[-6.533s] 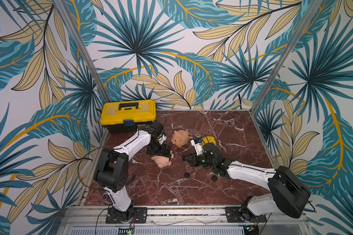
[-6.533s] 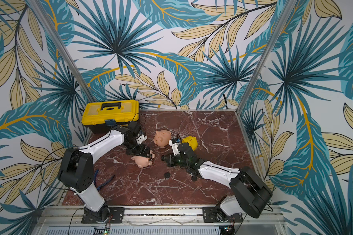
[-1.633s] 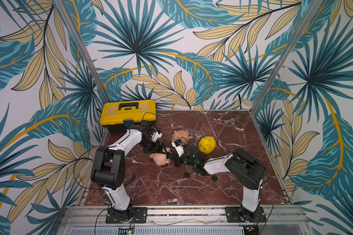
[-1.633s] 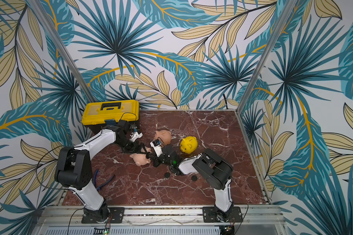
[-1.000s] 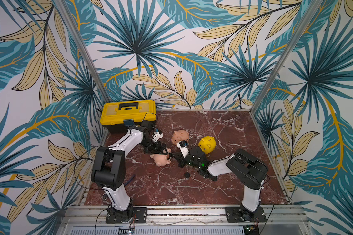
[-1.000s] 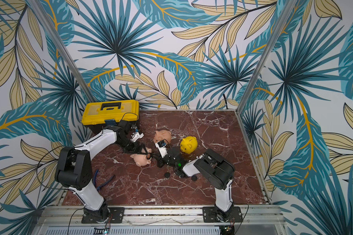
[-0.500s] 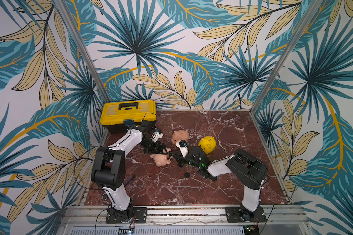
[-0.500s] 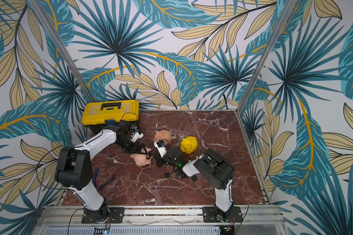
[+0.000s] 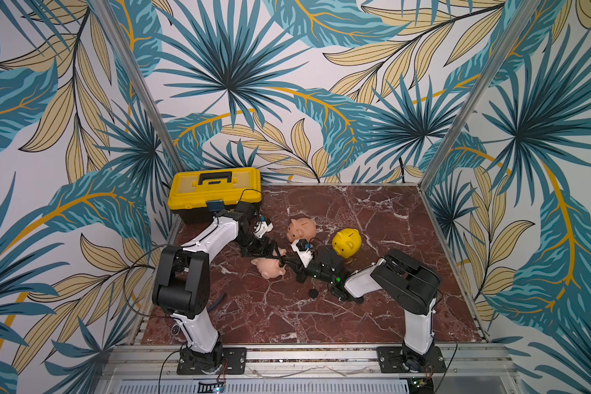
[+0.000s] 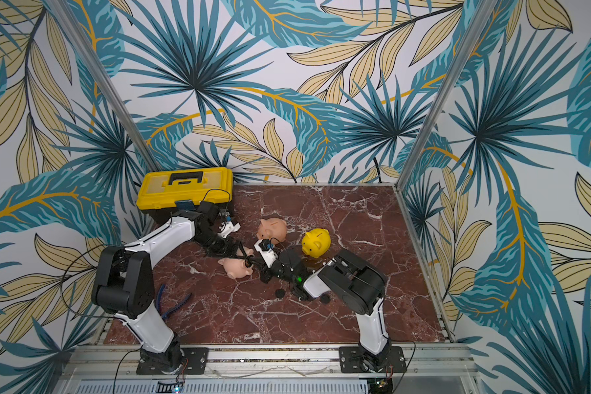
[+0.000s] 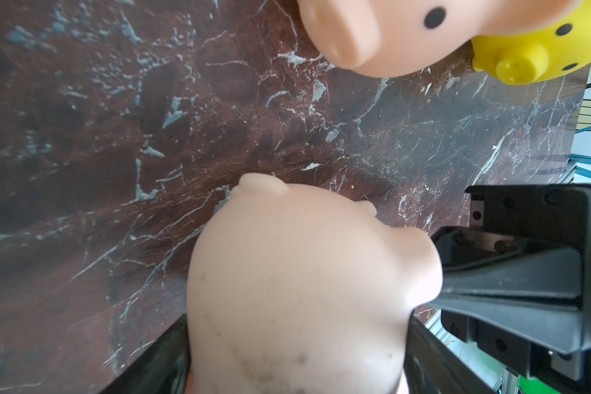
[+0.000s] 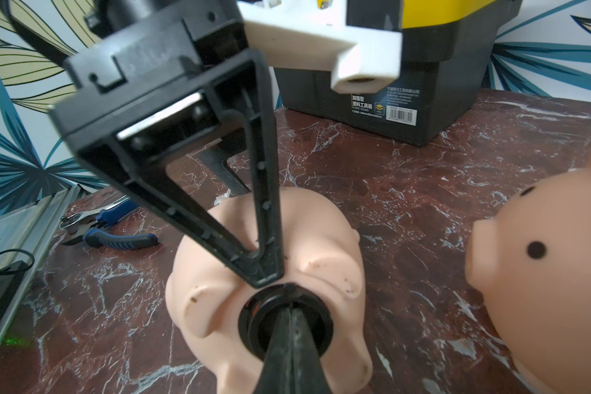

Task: Close piggy banks
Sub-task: Insert the knob into the piggy bank.

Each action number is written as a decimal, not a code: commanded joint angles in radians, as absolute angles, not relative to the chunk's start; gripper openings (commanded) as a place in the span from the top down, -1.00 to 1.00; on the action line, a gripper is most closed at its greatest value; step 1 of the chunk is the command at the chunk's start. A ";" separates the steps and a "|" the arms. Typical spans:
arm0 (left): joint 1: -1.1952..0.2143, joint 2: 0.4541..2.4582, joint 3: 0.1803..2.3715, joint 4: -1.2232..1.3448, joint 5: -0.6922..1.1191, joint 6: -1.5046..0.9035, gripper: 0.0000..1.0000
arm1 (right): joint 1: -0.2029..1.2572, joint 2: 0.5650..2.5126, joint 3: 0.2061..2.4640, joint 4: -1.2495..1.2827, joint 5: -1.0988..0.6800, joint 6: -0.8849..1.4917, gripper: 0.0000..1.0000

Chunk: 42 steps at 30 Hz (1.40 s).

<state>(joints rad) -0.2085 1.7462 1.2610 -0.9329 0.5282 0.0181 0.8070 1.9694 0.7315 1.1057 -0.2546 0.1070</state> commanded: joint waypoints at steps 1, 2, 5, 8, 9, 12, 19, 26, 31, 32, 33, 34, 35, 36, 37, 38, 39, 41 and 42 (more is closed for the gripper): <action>-0.209 1.767 1.219 -0.953 0.547 0.032 -0.61 | 0.829 2.001 0.735 1.135 -0.249 0.080 1.00; -0.210 1.767 1.218 -0.953 0.545 0.032 -0.61 | 0.828 2.002 0.738 1.129 -0.250 0.079 1.00; -0.209 1.767 1.219 -0.953 0.544 0.030 -0.61 | 0.834 2.002 0.741 1.121 -0.249 0.076 1.00; -0.210 1.767 1.220 -0.952 0.546 0.030 -0.61 | 0.835 2.006 0.742 1.116 -0.241 0.076 1.00; -0.209 1.767 1.219 -0.953 0.546 0.030 -0.61 | 0.836 2.006 0.744 1.115 -0.237 0.078 1.00; -0.210 1.764 1.216 -0.952 0.550 0.030 -0.61 | 0.835 2.005 0.746 1.113 -0.210 0.085 1.00; -0.210 1.766 1.215 -0.953 0.556 0.031 -0.61 | 0.835 2.003 0.752 1.091 -0.162 0.086 1.00; -0.210 1.768 1.214 -0.952 0.558 0.031 -0.62 | 0.836 2.010 0.765 1.069 -0.163 0.078 1.00; -0.210 1.770 1.216 -0.952 0.558 0.030 -0.61 | 0.836 2.017 0.770 1.070 -0.161 0.076 1.00; -0.210 1.769 1.216 -0.953 0.559 0.030 -0.62 | 0.835 2.018 0.771 1.069 -0.159 0.076 1.00; -0.210 1.769 1.216 -0.953 0.560 0.030 -0.61 | 0.835 2.019 0.772 1.070 -0.160 0.077 1.00; -0.210 1.769 1.215 -0.953 0.561 0.030 -0.62 | 0.835 2.019 0.772 1.071 -0.160 0.074 1.00; -0.210 1.769 1.214 -0.953 0.564 0.030 -0.61 | 0.836 2.021 0.773 1.075 -0.164 0.071 1.00; -0.209 1.769 1.214 -0.953 0.564 0.030 -0.61 | 0.835 2.023 0.773 1.077 -0.168 0.067 1.00; -0.210 1.770 1.215 -0.952 0.564 0.031 -0.61 | 0.835 2.026 0.778 1.078 -0.170 0.061 1.00; -0.210 1.771 1.214 -0.952 0.565 0.031 -0.62 | 0.836 2.027 0.779 1.076 -0.171 0.058 1.00; -0.210 1.772 1.213 -0.952 0.566 0.031 -0.61 | 0.835 2.027 0.781 1.075 -0.175 0.051 1.00; -0.210 1.775 1.215 -0.953 0.567 0.031 -0.62 | 0.835 2.026 0.782 1.069 -0.181 0.028 1.00; -0.210 1.776 1.216 -0.952 0.567 0.031 -0.61 | 0.836 2.024 0.779 1.067 -0.183 0.015 1.00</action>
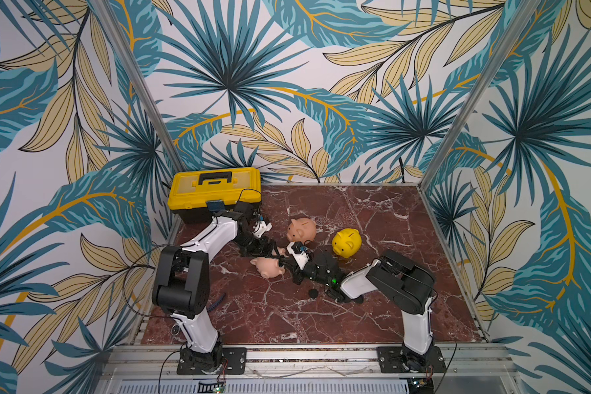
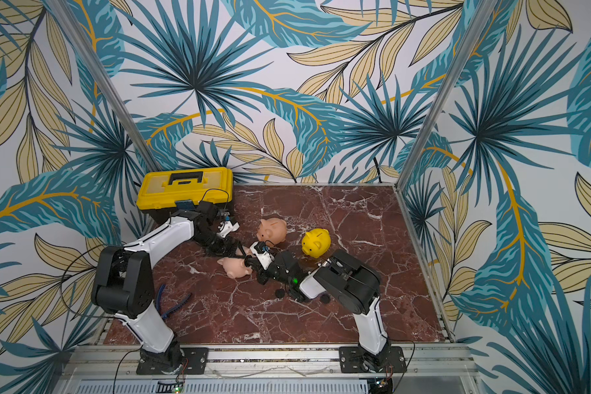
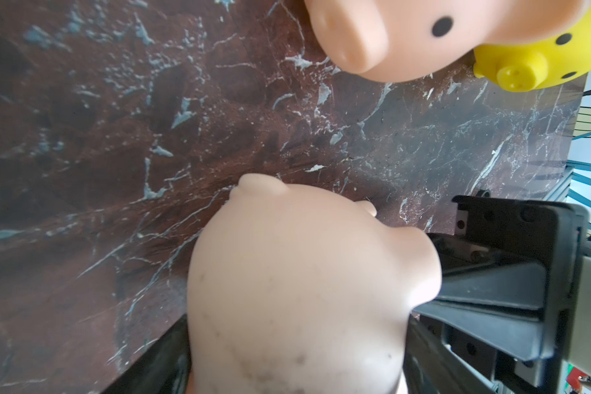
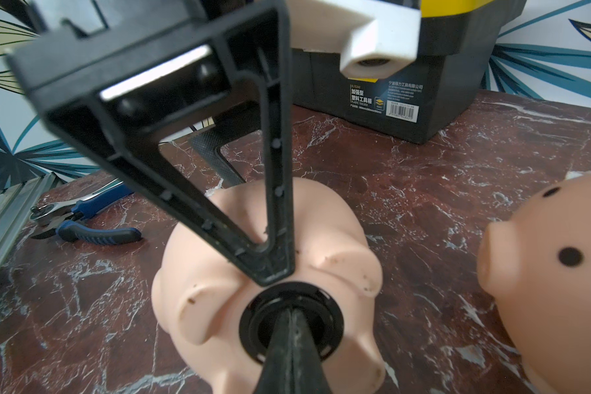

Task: Close piggy banks
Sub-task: Insert the knob into the piggy bank, then screw the knob on the piggy bank.

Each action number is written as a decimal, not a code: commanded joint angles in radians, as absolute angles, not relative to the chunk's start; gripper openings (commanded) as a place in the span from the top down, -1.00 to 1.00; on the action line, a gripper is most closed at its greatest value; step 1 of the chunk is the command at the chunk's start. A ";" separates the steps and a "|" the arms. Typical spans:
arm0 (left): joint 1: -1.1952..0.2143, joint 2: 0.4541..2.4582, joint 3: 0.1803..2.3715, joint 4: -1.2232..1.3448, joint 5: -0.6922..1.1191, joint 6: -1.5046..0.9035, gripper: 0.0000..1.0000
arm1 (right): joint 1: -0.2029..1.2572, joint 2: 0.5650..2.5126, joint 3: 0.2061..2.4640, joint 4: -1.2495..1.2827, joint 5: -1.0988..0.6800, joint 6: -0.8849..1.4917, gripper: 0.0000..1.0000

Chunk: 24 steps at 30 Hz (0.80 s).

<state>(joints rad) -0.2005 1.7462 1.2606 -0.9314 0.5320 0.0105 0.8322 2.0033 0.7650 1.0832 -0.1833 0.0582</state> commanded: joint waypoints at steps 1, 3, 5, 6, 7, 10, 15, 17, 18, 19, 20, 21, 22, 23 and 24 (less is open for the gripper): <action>-0.210 1.777 1.216 -0.953 0.565 0.031 -0.61 | 0.835 2.020 0.780 1.060 -0.185 0.000 1.00; -0.210 1.779 1.218 -0.952 0.565 0.034 -0.62 | 0.835 2.015 0.785 1.042 -0.184 -0.029 1.00; -0.210 1.777 1.217 -0.954 0.563 0.035 -0.61 | 0.836 2.010 0.795 1.013 -0.176 -0.060 1.00; -0.210 1.776 1.218 -0.953 0.562 0.034 -0.61 | 0.836 2.010 0.799 1.001 -0.171 -0.070 1.00; -0.210 1.778 1.217 -0.954 0.564 0.035 -0.62 | 0.836 2.009 0.804 0.997 -0.170 -0.079 1.00; -0.212 1.781 1.215 -0.954 0.566 0.034 -0.62 | 0.835 2.010 0.814 0.988 -0.172 -0.080 1.00; -0.214 1.785 1.216 -0.954 0.567 0.033 -0.61 | 0.835 2.007 0.817 0.997 -0.179 -0.007 1.00; -0.218 1.787 1.215 -0.954 0.563 0.031 -0.61 | 0.833 2.001 0.818 0.999 -0.183 0.052 1.00; -0.221 1.787 1.212 -0.954 0.562 0.031 -0.61 | 0.829 1.997 0.821 0.997 -0.185 0.095 1.00; -0.224 1.787 1.213 -0.953 0.560 0.030 -0.61 | 0.824 1.994 0.824 0.997 -0.194 0.136 1.00; -0.227 1.787 1.212 -0.953 0.558 0.029 -0.61 | 0.822 1.991 0.825 0.997 -0.200 0.169 1.00; -0.230 1.787 1.211 -0.953 0.554 0.025 -0.61 | 0.821 1.986 0.828 0.989 -0.194 0.208 1.00; -0.232 1.787 1.209 -0.952 0.551 0.023 -0.61 | 0.819 1.978 0.836 0.966 -0.184 0.248 1.00; -0.234 1.787 1.208 -0.953 0.550 0.021 -0.61 | 0.816 1.974 0.846 0.938 -0.186 0.275 1.00; -0.236 1.786 1.206 -0.952 0.548 0.019 -0.61 | 0.814 1.967 0.859 0.903 -0.183 0.306 1.00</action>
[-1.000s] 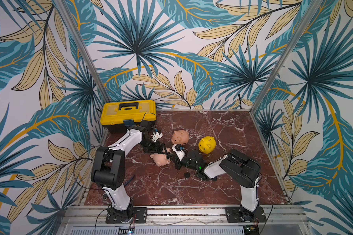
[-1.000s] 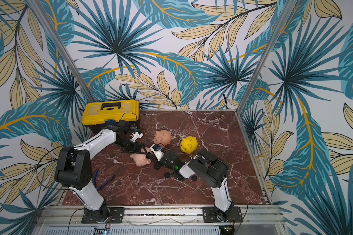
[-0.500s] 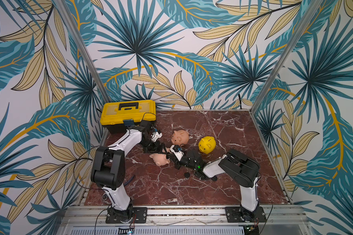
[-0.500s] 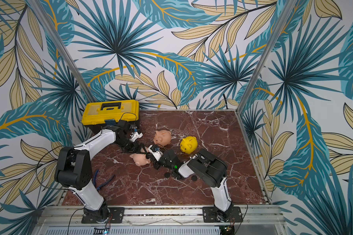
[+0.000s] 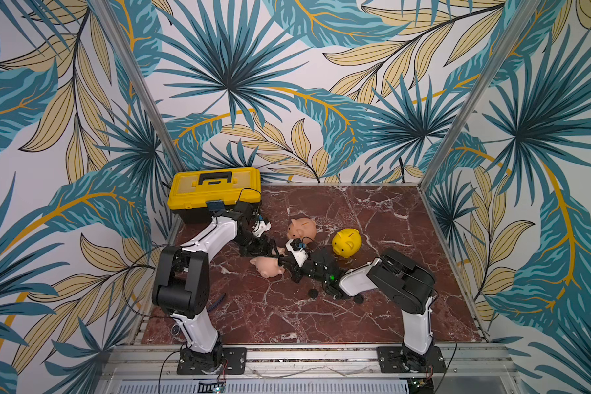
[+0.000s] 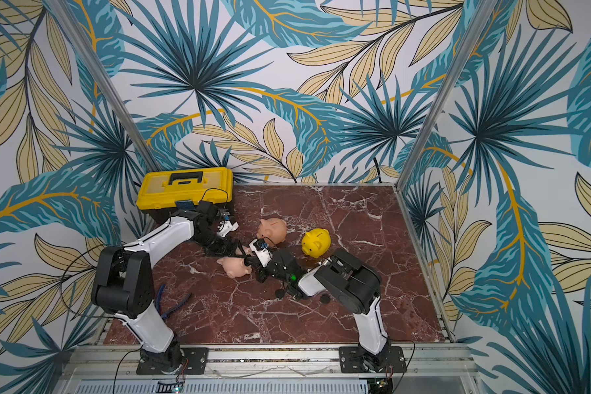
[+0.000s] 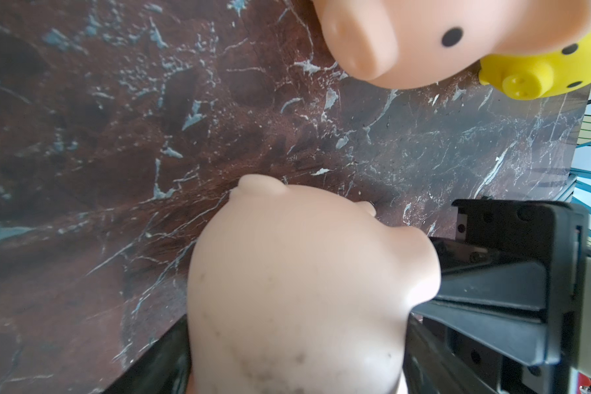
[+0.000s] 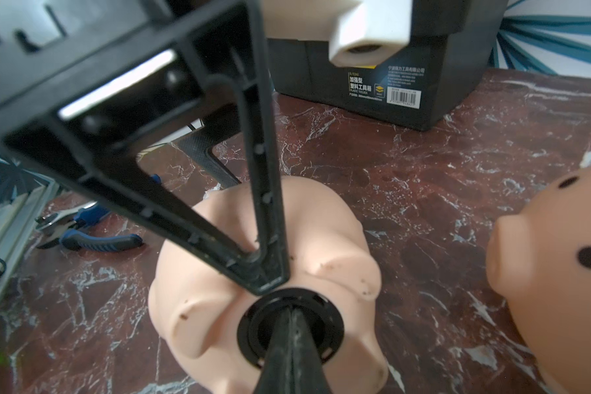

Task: Close piggy banks
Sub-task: Screw the knob on the piggy bank.

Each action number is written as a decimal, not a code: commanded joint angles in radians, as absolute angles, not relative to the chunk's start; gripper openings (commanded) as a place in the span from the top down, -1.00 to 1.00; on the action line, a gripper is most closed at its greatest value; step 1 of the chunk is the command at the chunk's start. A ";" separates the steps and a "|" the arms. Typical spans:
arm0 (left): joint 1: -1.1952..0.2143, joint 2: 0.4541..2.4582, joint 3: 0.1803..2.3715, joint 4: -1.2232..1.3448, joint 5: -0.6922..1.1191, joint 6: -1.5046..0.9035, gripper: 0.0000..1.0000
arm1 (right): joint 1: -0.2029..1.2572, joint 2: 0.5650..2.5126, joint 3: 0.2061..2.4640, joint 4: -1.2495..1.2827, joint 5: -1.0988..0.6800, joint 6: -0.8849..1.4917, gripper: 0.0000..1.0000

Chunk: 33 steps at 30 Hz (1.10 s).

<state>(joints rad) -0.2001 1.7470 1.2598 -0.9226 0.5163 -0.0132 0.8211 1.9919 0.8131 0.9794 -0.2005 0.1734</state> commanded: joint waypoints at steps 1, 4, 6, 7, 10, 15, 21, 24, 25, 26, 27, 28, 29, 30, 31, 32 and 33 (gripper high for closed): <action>-0.236 1.784 1.203 -0.952 0.546 0.017 -0.61 | 0.811 1.963 0.873 0.861 -0.173 0.350 1.00; -0.242 1.781 1.203 -0.951 0.544 0.015 -0.62 | 0.811 1.959 0.909 0.786 -0.185 0.445 1.00; -0.247 1.781 1.201 -0.951 0.542 0.016 -0.61 | 0.781 1.962 0.915 0.783 -0.189 0.525 1.00; -0.248 1.782 1.202 -0.951 0.541 0.015 -0.62 | 0.773 1.965 0.916 0.792 -0.196 0.566 1.00; -0.249 1.781 1.202 -0.951 0.539 0.014 -0.61 | 0.757 1.965 0.923 0.798 -0.218 0.675 1.00; -0.251 1.776 1.202 -0.951 0.532 0.014 -0.62 | 0.747 1.949 0.948 0.756 -0.228 0.799 1.00; -0.250 1.772 1.201 -0.950 0.526 0.011 -0.61 | 0.742 1.924 0.999 0.619 -0.213 0.933 1.00; -0.252 1.769 1.200 -0.949 0.526 0.011 -0.61 | 0.737 1.921 1.003 0.614 -0.217 0.995 1.00; -0.251 1.767 1.201 -0.950 0.527 0.012 -0.62 | 0.735 1.921 1.005 0.610 -0.219 1.015 1.00; -0.251 1.766 1.200 -0.949 0.526 0.012 -0.62 | 0.732 1.922 1.009 0.601 -0.222 1.037 1.00; -0.252 1.764 1.198 -0.949 0.526 0.012 -0.62 | 0.730 1.924 1.012 0.598 -0.229 1.059 1.00; -0.251 1.764 1.198 -0.949 0.527 0.012 -0.62 | 0.728 1.927 1.014 0.604 -0.236 1.078 1.00; -0.251 1.764 1.199 -0.949 0.526 0.012 -0.62 | 0.725 1.930 1.014 0.613 -0.242 1.098 1.00; -0.252 1.763 1.200 -0.950 0.527 0.011 -0.62 | 0.723 1.933 1.014 0.616 -0.244 1.116 1.00; -0.251 1.763 1.199 -0.950 0.526 0.011 -0.62 | 0.722 1.934 1.018 0.606 -0.245 1.129 1.00; -0.253 1.762 1.198 -0.949 0.526 0.010 -0.62 | 0.719 1.934 1.024 0.581 -0.247 1.148 1.00; -0.253 1.761 1.199 -0.950 0.526 0.010 -0.61 | 0.716 1.934 1.029 0.566 -0.251 1.167 1.00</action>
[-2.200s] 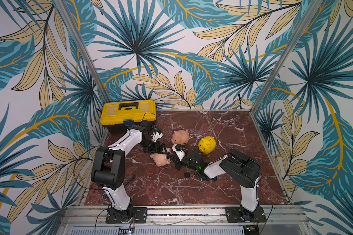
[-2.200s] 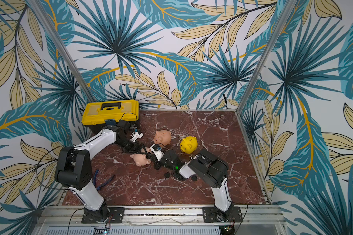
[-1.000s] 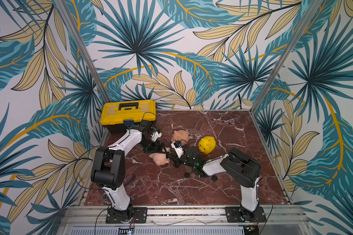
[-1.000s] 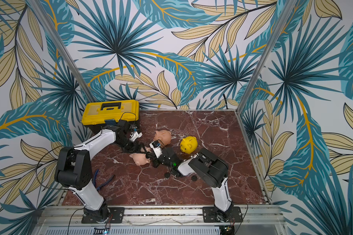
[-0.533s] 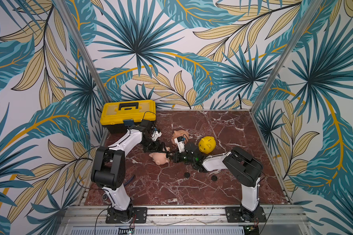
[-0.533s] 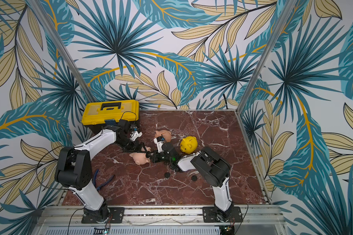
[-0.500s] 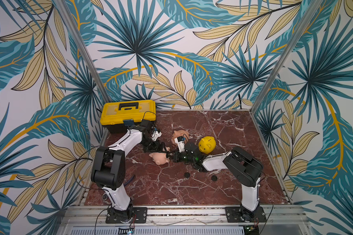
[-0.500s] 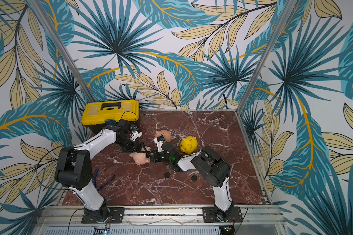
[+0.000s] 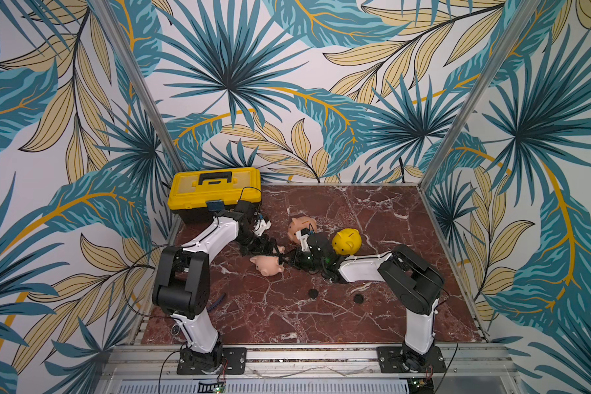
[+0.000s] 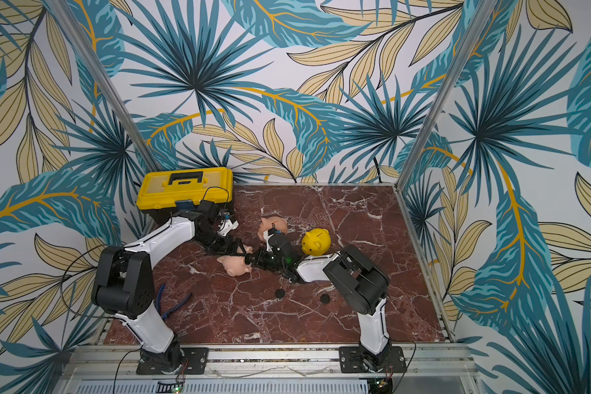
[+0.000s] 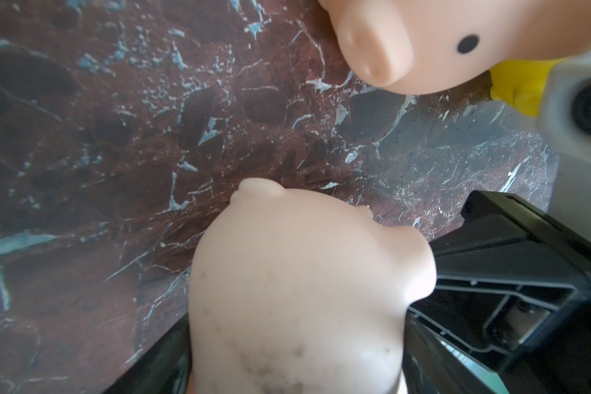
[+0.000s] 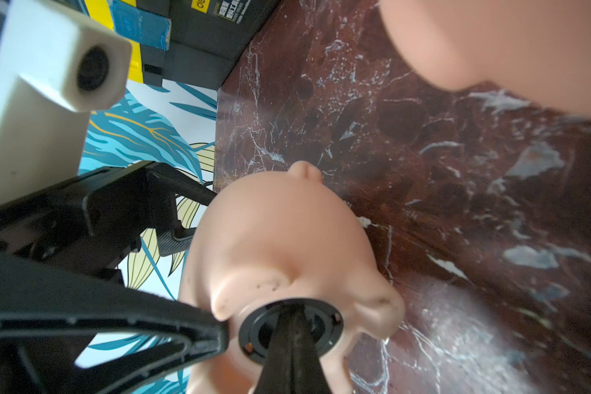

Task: Close piggy banks
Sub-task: Screw the knob on the piggy bank, then move the piggy bank to the center of the board.

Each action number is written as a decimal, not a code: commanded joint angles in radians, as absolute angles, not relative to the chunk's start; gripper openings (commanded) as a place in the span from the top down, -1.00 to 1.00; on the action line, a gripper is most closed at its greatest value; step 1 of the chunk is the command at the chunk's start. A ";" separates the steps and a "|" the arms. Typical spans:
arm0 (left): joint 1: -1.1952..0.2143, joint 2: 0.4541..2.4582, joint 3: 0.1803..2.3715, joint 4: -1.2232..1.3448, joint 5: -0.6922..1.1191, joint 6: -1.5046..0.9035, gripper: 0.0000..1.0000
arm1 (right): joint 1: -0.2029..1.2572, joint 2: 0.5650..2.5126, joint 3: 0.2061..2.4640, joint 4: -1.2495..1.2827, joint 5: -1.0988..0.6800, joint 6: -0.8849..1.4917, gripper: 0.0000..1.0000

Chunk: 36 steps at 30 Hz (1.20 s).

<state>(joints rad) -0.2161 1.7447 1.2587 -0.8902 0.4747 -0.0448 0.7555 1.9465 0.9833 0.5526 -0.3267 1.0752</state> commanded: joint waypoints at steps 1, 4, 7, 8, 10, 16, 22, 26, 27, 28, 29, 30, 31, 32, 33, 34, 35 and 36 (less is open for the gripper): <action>-0.252 1.760 1.199 -0.950 0.525 0.009 -0.61 | 0.715 1.933 1.028 0.566 -0.250 1.179 1.00; -0.252 1.758 1.199 -0.950 0.522 0.010 -0.61 | 0.709 1.927 1.023 0.552 -0.245 1.211 1.00; -0.253 1.758 1.199 -0.949 0.518 0.011 -0.62 | 0.704 1.920 1.025 0.540 -0.245 1.208 1.00; -0.252 1.758 1.201 -0.949 0.513 0.008 -0.61 | 0.705 1.919 1.023 0.538 -0.244 1.203 1.00; -0.252 1.759 1.200 -0.950 0.507 0.005 -0.62 | 0.704 1.919 1.027 0.524 -0.246 1.196 1.00; -0.251 1.752 1.199 -0.939 0.464 -0.009 -0.62 | 0.702 1.910 1.032 0.463 -0.256 1.135 0.90; -0.249 1.740 1.200 -0.930 0.419 -0.031 -0.63 | 0.695 1.871 1.032 0.315 -0.278 1.039 0.67; -0.245 1.736 1.202 -0.923 0.412 -0.038 -0.63 | 0.695 1.839 1.031 0.249 -0.319 1.000 0.54; -0.245 1.736 1.204 -0.922 0.406 -0.042 -0.63 | 0.693 1.827 1.027 0.235 -0.321 0.988 0.51; -0.244 1.738 1.204 -0.922 0.403 -0.045 -0.63 | 0.694 1.817 1.025 0.222 -0.323 0.978 0.49; -0.244 1.738 1.207 -0.922 0.401 -0.046 -0.64 | 0.694 1.805 1.025 0.204 -0.324 0.962 0.47; -0.244 1.739 1.209 -0.922 0.399 -0.048 -0.64 | 0.693 1.792 1.025 0.184 -0.324 0.947 0.47; -0.244 1.740 1.210 -0.922 0.396 -0.050 -0.64 | 0.693 1.780 1.026 0.166 -0.325 0.936 0.46; -0.244 1.739 1.216 -0.921 0.385 -0.056 -0.64 | 0.693 1.767 1.028 0.141 -0.329 0.926 0.46; -0.244 1.740 1.219 -0.920 0.376 -0.061 -0.64 | 0.694 1.752 1.032 0.114 -0.331 0.914 0.46; -0.243 1.739 1.225 -0.920 0.373 -0.066 -0.64 | 0.693 1.737 1.032 0.095 -0.335 0.905 0.45; -0.244 1.737 1.231 -0.920 0.365 -0.076 -0.65 | 0.694 1.717 1.030 0.072 -0.338 0.895 0.45; -0.243 1.733 1.234 -0.919 0.353 -0.087 -0.68 | 0.694 1.698 1.030 0.049 -0.341 0.882 0.44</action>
<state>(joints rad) -0.2409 1.7332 1.2549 -0.8555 0.4225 -0.0574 0.6899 1.7561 1.0229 0.1547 -0.3248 0.9474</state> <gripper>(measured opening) 0.872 0.277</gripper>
